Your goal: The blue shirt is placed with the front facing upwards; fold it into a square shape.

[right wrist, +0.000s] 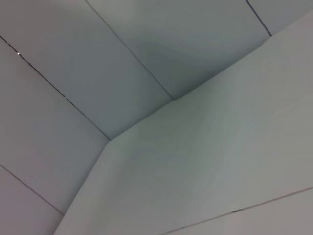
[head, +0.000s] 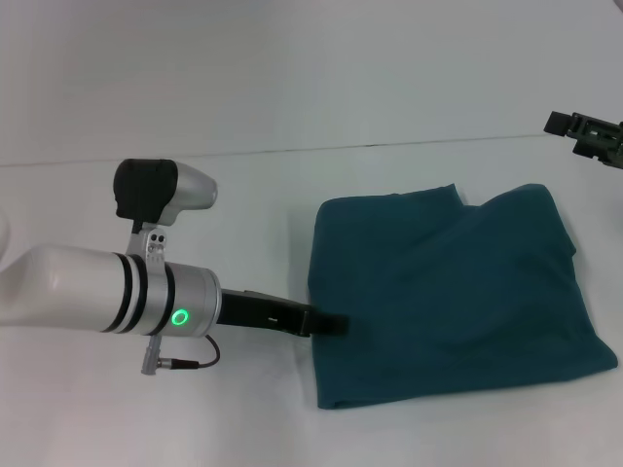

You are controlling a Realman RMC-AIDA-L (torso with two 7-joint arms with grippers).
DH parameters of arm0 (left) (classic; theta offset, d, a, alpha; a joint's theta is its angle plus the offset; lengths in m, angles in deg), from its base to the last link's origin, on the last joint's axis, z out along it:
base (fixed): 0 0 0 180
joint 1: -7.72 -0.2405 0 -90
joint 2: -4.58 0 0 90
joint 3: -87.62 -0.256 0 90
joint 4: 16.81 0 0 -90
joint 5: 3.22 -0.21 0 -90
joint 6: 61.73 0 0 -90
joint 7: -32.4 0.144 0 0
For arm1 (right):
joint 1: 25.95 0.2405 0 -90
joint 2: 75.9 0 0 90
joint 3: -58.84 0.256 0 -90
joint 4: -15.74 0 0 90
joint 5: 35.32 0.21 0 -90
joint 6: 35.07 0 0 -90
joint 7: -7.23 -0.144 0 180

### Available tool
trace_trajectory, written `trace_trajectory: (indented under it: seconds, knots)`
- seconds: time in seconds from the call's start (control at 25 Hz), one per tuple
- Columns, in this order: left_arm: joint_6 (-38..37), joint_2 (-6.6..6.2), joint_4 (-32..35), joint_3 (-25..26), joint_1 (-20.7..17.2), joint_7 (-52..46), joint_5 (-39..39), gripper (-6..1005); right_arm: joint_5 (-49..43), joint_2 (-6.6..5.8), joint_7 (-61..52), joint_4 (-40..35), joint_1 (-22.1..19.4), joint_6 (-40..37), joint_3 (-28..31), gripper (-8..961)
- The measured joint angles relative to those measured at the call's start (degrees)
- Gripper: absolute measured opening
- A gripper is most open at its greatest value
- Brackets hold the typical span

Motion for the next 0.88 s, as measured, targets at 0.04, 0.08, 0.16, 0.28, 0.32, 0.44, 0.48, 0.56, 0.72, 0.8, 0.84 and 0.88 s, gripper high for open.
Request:
trace_trajectory:
  seconds: [0.04, 0.08, 0.16, 0.28, 0.32, 0.44, 0.48, 0.56, 0.72, 0.8, 0.84, 0.88]
  knots:
    - [-0.02, 0.15, 0.02, -0.17, 0.0, -0.08, 0.0, 388, 0.01, -0.03, 0.0, 0.0, 0.0, 0.0, 0.0, 915]
    - [-0.07, 0.25, 0.05, -0.35, 0.02, -0.13, 0.0, 436, 0.01, -0.06, 0.0, 0.0, 0.02, 0.0, 0.0, 915]
    - [-0.25, 0.36, 0.12, -0.53, 0.14, -0.2, 0.0, 531, 0.02, -0.1, 0.0, -0.01, 0.05, 0.0, 0.0, 915]
    - [-0.36, 0.4, 0.09, -0.55, 0.37, -0.22, 0.0, 662, 0.02, -0.17, 0.0, -0.01, 0.07, 0.0, 0.0, 915]
    - [-0.36, 0.43, 0.04, -0.58, 0.44, -0.22, 0.0, 699, 0.02, -0.17, 0.0, -0.01, 0.07, 0.0, 0.0, 915]
    - [-0.32, 0.46, -0.06, -1.13, 0.67, -0.22, 0.0, 808, 0.02, -0.17, 0.0, -0.01, 0.07, 0.01, 0.0, 915]
    - [-0.28, 0.47, -0.09, -1.53, 0.73, -0.22, 0.0, 844, 0.02, -0.17, 0.0, -0.01, 0.07, 0.01, 0.0, 915]
    - [-0.1, 0.5, -0.12, -2.34, 0.89, -0.24, 0.0, 858, 0.02, -0.17, 0.0, -0.01, 0.07, 0.01, 0.0, 915]
    - [0.11, 0.56, 0.02, -3.32, 1.1, -0.25, 0.3, 876, 0.01, -0.16, 0.0, -0.07, 0.07, 0.01, 0.11, 915]
    - [0.24, 0.57, 0.19, -3.2, 1.11, -0.23, 0.43, 869, 0.01, -0.16, 0.0, -0.09, 0.07, -0.03, 0.23, 915]
    - [0.4, 0.57, 0.23, -3.15, 1.11, -0.11, 0.43, 865, 0.01, -0.16, 0.0, -0.09, 0.07, -0.12, 0.26, 915]
    - [0.72, 0.57, 0.26, -3.16, 1.11, 0.09, 0.39, 862, 0.01, -0.16, 0.0, -0.09, 0.07, -0.17, 0.31, 915]
